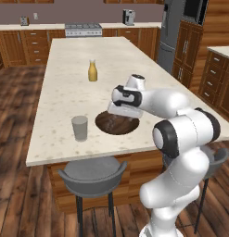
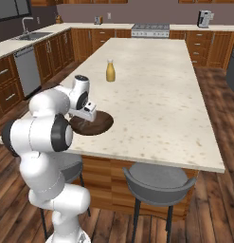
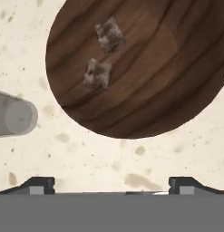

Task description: There are two ice cubes in the ice bowl. Place both ice cubes in the glass cup.

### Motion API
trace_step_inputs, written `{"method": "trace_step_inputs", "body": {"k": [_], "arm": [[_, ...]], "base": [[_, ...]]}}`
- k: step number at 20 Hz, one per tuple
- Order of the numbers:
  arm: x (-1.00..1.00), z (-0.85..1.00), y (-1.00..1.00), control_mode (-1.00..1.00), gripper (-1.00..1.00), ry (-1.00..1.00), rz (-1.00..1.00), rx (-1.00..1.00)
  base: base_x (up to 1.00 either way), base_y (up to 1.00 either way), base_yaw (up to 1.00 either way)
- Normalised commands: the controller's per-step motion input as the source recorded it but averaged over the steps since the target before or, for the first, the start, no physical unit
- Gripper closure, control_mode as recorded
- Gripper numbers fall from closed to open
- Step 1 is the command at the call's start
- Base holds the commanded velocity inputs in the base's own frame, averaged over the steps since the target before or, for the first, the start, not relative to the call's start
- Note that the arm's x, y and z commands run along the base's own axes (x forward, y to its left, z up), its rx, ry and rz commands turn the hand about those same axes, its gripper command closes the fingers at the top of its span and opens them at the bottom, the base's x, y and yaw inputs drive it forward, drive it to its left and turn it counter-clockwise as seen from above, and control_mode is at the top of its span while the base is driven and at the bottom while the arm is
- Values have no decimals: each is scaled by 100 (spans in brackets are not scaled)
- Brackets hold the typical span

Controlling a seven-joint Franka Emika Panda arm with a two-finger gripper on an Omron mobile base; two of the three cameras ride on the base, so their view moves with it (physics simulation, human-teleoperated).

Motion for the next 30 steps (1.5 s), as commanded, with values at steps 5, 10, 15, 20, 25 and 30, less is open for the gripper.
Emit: {"method": "trace_step_inputs", "body": {"k": [5, 10, 15, 20, 25, 30], "arm": [[42, -21, 12, -100, -100, 0, -26, 6], [18, -10, 11, -100, -100, 1, -17, 3], [13, -30, 1, -100, -100, 11, 0, 0], [42, -29, 10, -100, -100, 16, 0, 0], [45, -15, 19, -100, -100, 6, 0, 0], [38, -30, 3, -100, -100, 0, 0, 0]], "base": [[0, 0, 0], [0, 0, 0], [0, 0, 0], [0, 0, 0], [0, 0, 0], [0, 0, 0]]}}
